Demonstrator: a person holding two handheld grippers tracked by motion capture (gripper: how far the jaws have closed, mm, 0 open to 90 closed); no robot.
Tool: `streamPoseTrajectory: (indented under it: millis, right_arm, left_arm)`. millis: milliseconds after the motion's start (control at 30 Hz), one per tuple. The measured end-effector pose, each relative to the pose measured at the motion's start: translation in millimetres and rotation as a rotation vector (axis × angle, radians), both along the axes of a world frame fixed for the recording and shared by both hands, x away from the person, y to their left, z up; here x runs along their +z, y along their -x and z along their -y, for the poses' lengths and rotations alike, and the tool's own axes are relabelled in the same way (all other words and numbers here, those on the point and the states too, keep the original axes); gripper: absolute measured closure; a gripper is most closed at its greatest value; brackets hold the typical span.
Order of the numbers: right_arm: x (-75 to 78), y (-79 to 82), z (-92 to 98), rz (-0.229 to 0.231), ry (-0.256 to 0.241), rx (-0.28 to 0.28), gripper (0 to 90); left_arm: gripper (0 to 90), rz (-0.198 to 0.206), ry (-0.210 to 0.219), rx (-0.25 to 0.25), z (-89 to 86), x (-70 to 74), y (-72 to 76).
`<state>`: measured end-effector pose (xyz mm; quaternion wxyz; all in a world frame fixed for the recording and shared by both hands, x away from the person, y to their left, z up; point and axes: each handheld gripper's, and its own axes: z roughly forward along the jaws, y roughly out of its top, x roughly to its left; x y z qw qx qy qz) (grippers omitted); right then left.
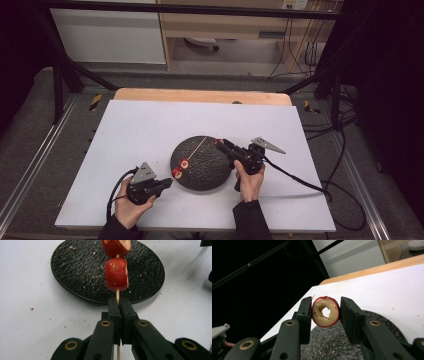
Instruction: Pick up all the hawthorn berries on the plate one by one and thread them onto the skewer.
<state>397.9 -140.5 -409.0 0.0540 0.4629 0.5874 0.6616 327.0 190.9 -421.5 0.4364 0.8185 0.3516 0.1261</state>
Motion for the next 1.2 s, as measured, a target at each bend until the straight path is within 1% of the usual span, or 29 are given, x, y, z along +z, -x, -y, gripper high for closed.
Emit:
streamPoseTrajectory:
  millis: [133, 533, 633, 667, 700, 767, 900, 1033, 1167, 1200]
  right_arm:
    - [2.3, -2.9, 0.9, -0.008, -0.025, -0.002, 63.2]
    - [8.4, -13.3, 4.3, 0.006, -0.089, -0.051, 63.2]
    - [10.5, -15.4, 5.5, 0.001, -0.105, -0.059, 63.2]
    - [10.7, -16.5, 5.9, 0.008, -0.105, -0.063, 63.2]
    - [11.4, -16.7, 6.0, -0.002, -0.112, -0.066, 63.2]
    - [11.7, -18.3, 6.6, 0.004, -0.115, -0.076, 63.2]
    - [12.1, -20.6, 6.3, -0.004, -0.134, -0.087, 63.2]
    - [12.3, -22.5, 6.7, 0.002, -0.146, -0.096, 63.2]
    - [12.6, -23.4, 6.2, -0.006, -0.165, -0.100, 63.2]
    - [12.2, -23.7, 6.1, -0.003, -0.163, -0.105, 63.2]
  left_arm:
    - [88.6, 0.004, -0.002, -0.005, 5.3, 1.1, -1.0]
    - [88.6, 0.014, -0.003, -0.011, 15.1, 3.5, -0.7]
    - [88.6, 0.015, -0.001, -0.011, 16.3, 3.8, -0.4]
    - [88.5, 0.017, 0.001, -0.011, 16.7, 3.9, -0.3]
    - [88.5, 0.019, 0.003, -0.011, 17.5, 4.2, -0.2]
    - [88.6, 0.023, 0.008, -0.010, 19.2, 4.6, 0.0]
    - [88.6, 0.027, 0.008, -0.013, 22.6, 4.8, 0.4]
    - [88.5, 0.029, 0.011, -0.008, 25.1, 4.5, -0.1]
    - [88.5, 0.034, 0.016, -0.011, 28.3, 4.7, 0.0]
    - [88.6, 0.035, 0.016, -0.011, 29.3, 4.5, 0.2]
